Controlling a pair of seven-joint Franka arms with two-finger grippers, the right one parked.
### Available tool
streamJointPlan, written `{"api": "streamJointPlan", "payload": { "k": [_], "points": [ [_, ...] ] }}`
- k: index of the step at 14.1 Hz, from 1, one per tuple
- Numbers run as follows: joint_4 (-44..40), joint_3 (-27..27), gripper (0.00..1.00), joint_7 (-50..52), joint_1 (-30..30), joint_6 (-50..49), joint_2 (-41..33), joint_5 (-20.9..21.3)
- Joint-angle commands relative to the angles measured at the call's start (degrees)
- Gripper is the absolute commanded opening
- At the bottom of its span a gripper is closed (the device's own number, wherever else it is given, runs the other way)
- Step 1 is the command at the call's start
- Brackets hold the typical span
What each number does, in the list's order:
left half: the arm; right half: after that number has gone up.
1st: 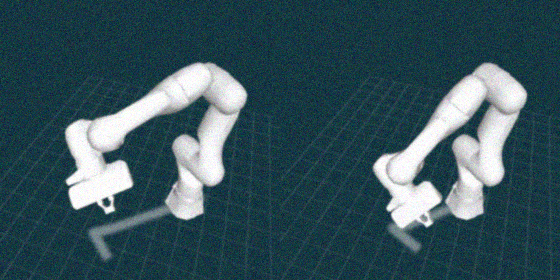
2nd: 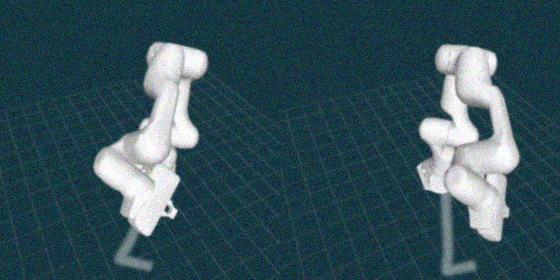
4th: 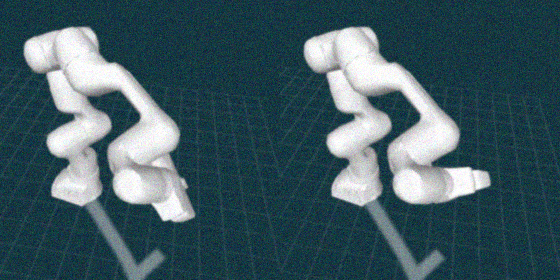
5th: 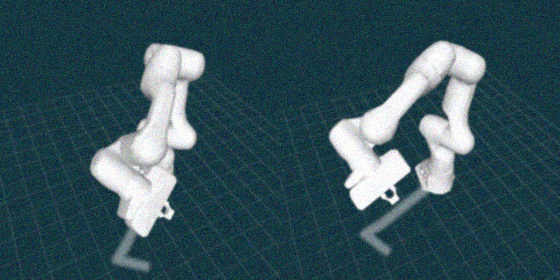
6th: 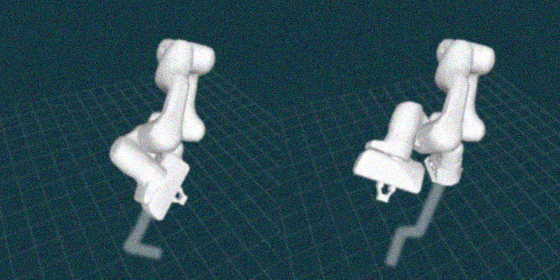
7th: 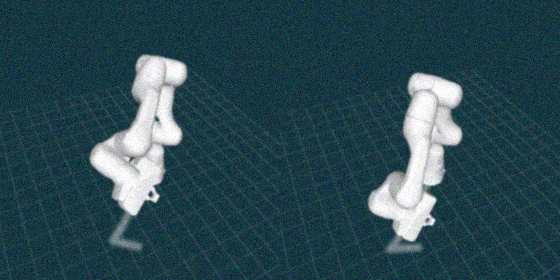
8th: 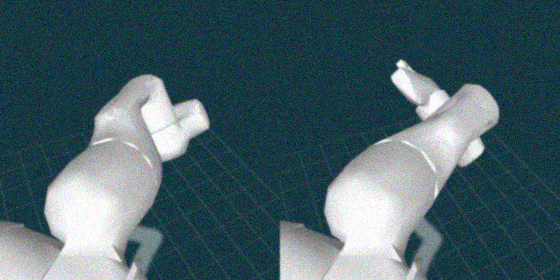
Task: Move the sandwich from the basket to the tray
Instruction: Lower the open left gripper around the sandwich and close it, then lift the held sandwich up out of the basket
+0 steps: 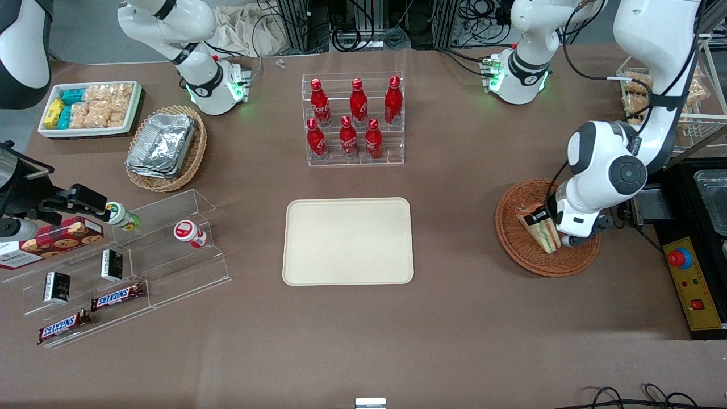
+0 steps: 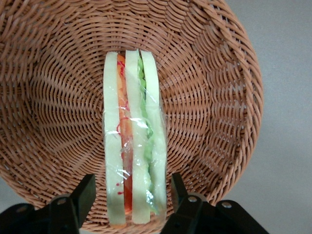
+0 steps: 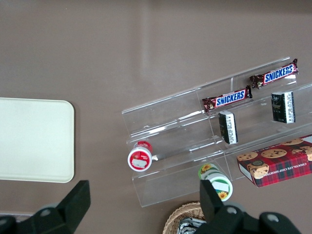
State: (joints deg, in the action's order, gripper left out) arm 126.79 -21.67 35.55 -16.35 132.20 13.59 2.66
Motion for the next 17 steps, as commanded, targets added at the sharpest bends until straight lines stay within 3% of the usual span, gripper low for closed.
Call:
{"api": "streamJointPlan", "payload": {
  "k": [1,4,7,14,17],
  "points": [
    [0.9,-0.2,0.35,2.9,-0.1,1.5,-0.6,0.8],
    [0.6,-0.3,0.05,3.6,0.3,0.7,-1.5,0.8],
    [-3.2,-0.7,0.04,3.6,0.4,-6.6,-3.5,0.9],
    [-28.2,-5.8,0.04,2.4,1.8,-36.3,-2.4,1.6],
    [-35.3,-7.3,0.04,-4.8,2.4,-42.8,-1.8,0.9]
  ]
}}
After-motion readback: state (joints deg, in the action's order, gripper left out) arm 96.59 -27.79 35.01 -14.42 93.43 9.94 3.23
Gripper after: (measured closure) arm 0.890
